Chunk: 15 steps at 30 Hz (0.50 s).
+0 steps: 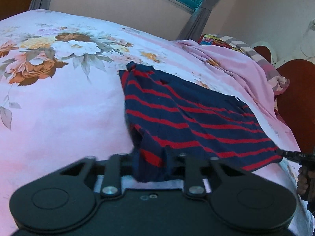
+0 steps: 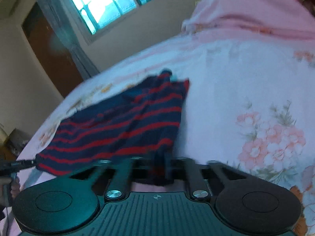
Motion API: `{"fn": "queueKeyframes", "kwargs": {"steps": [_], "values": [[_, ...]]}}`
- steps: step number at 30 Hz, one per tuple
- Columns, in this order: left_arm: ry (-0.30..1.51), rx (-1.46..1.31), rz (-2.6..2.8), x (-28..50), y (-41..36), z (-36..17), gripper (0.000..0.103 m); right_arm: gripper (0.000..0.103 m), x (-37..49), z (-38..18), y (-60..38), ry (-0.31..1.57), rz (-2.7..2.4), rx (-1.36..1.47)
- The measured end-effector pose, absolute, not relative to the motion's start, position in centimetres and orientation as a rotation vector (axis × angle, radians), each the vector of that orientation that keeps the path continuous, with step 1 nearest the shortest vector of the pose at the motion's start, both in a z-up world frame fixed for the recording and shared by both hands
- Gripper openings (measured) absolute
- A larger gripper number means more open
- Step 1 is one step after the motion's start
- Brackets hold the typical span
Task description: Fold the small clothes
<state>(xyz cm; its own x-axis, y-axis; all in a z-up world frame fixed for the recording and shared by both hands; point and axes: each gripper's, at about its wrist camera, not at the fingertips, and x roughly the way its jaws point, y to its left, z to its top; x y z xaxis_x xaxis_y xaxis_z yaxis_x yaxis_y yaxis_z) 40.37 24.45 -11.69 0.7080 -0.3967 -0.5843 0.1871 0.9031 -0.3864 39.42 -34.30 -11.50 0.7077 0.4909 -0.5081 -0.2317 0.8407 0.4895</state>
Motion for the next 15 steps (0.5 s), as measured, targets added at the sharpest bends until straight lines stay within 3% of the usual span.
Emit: {"fn": "queueKeyframes", "kwargs": {"steps": [3,6,10,15], "values": [[0.728,-0.279,-0.323,40.3,24.4,-11.6,0.015,0.009,40.3,-12.2,-34.9,0.734,0.441,0.496],[0.738,-0.236,-0.319,40.3,23.9,-11.6,0.027,0.009,40.4,-12.7,-35.0,0.772,0.512,0.526],[0.747,-0.197,-0.331,40.3,23.4,-11.9,0.018,0.009,40.1,-12.7,-34.9,0.732,0.556,0.489],[0.743,-0.152,-0.331,40.3,22.9,-11.9,0.018,0.009,40.5,-12.8,-34.0,0.756,0.558,0.430]]}}
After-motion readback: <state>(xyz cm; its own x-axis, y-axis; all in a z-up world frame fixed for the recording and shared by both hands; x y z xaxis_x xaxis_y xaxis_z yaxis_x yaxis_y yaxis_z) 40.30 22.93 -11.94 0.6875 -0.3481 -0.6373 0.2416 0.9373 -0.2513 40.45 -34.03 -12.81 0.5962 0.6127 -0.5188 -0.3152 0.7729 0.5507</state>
